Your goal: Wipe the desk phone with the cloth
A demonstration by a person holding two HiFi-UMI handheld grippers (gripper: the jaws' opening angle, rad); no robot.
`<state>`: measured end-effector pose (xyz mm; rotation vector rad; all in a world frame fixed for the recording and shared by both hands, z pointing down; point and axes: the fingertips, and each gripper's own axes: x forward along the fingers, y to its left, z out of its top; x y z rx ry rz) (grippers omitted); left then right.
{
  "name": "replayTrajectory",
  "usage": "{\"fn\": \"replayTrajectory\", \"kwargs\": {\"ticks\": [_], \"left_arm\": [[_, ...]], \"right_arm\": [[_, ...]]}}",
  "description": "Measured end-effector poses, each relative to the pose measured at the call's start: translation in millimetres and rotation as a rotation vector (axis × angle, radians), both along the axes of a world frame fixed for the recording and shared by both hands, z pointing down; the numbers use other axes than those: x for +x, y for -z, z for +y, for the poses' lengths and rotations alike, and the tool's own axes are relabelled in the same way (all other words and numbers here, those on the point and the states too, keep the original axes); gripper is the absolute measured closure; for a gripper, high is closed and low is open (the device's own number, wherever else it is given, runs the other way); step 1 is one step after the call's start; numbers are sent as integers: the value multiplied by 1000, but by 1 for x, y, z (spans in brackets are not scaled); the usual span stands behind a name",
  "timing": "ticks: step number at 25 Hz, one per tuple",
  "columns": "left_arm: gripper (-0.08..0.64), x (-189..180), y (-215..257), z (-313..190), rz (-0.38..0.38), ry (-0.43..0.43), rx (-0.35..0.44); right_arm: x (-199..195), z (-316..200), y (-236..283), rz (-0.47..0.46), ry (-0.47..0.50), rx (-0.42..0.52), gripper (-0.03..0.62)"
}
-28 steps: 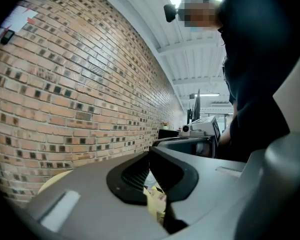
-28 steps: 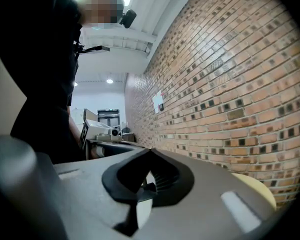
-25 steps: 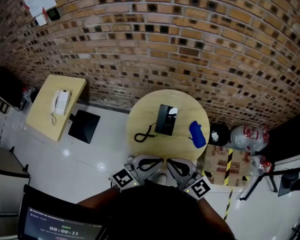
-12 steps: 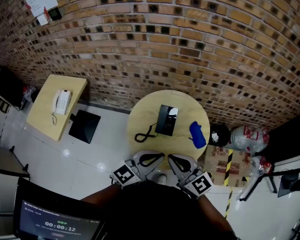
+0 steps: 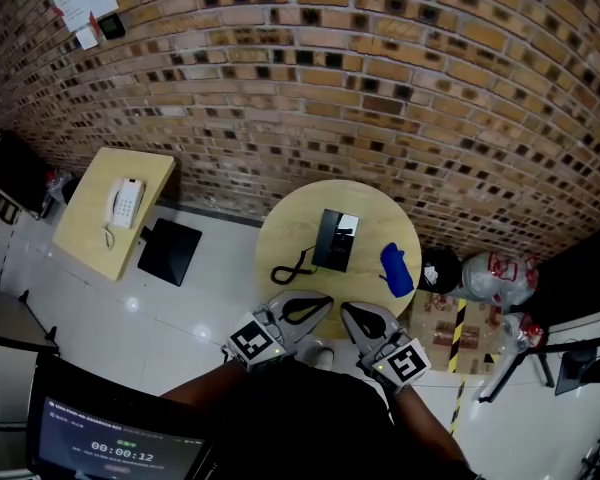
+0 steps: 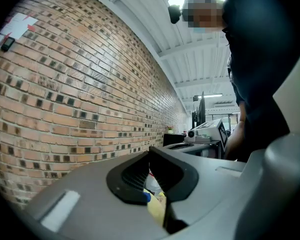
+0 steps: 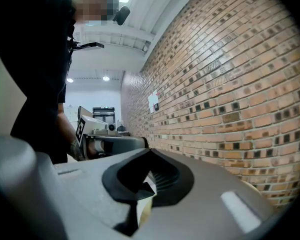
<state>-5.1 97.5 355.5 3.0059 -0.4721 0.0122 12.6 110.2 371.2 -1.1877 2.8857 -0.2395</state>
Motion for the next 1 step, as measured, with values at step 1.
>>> {"fn": "replayTrajectory", "kwargs": {"ticks": [1], "left_arm": [[560,0,0,-1,-3,-2,3]], "right_arm": [[0,-1,0,0,-1,0,592]]}}
